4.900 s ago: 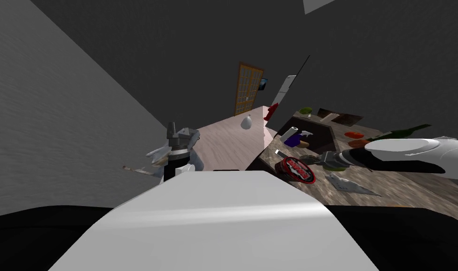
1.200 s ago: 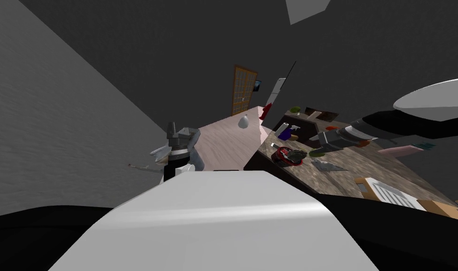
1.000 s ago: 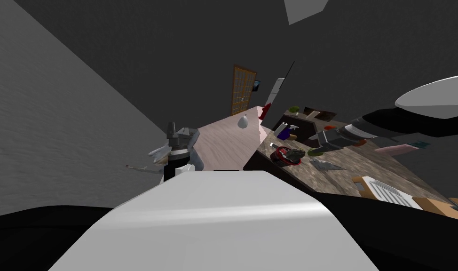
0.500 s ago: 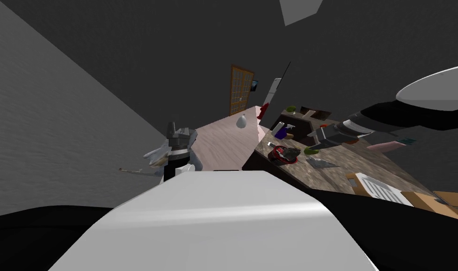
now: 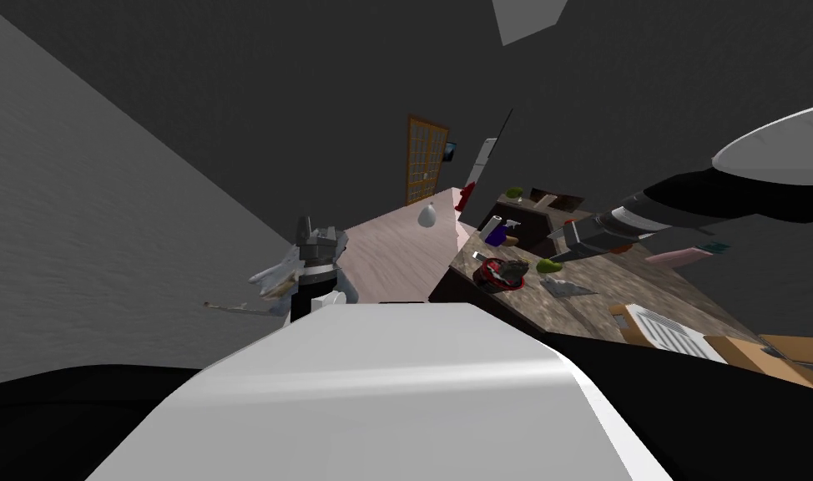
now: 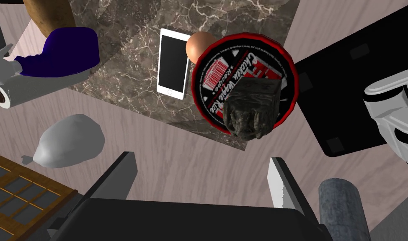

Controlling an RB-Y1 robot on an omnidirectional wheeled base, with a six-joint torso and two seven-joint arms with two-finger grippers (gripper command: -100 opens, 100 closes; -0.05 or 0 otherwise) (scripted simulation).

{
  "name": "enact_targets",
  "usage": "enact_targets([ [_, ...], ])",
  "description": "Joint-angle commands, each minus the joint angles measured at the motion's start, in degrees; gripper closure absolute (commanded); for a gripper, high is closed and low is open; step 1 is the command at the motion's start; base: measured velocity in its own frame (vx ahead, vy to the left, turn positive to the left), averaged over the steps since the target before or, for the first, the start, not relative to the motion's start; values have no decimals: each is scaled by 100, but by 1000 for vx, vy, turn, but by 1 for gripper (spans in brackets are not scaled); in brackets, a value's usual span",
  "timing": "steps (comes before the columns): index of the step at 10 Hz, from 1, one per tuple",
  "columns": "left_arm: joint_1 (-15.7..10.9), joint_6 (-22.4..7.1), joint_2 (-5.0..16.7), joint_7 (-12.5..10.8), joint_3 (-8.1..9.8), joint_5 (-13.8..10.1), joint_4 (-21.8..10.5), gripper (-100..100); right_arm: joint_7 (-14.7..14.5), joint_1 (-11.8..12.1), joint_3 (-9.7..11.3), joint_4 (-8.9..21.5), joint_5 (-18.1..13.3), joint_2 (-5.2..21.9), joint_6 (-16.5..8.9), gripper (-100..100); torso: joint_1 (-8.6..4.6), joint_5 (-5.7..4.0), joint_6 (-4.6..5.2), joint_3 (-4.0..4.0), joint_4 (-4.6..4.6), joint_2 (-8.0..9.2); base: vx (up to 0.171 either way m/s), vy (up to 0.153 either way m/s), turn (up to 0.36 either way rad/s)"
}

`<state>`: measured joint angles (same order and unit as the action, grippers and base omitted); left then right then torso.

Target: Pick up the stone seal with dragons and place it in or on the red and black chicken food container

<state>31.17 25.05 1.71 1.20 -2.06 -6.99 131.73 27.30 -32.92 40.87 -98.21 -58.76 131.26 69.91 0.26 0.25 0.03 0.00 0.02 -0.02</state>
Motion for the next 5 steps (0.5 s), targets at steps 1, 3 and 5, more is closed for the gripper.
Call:
enact_targets([
  [1, 0, 0, 0, 0, 0, 0, 0, 0, 0, 0, 0, 0, 0, 0, 0, 0, 0, 0, 0, 0, 0, 0, 0, 0, 0],
  [3, 0, 0, 0, 0, 0, 0, 0, 0, 0, 0, 0, 0, 0, 0, 0, 0, 2, 1, 0, 0, 0, 0, 0, 0, 0],
  [5, 0, 0, 0, 0, 0, 0, 0, 0, 0, 0, 0, 0, 0, 0, 0, 0, 3, 1, 0, 0, 0, 1, 0, 0, 0],
])
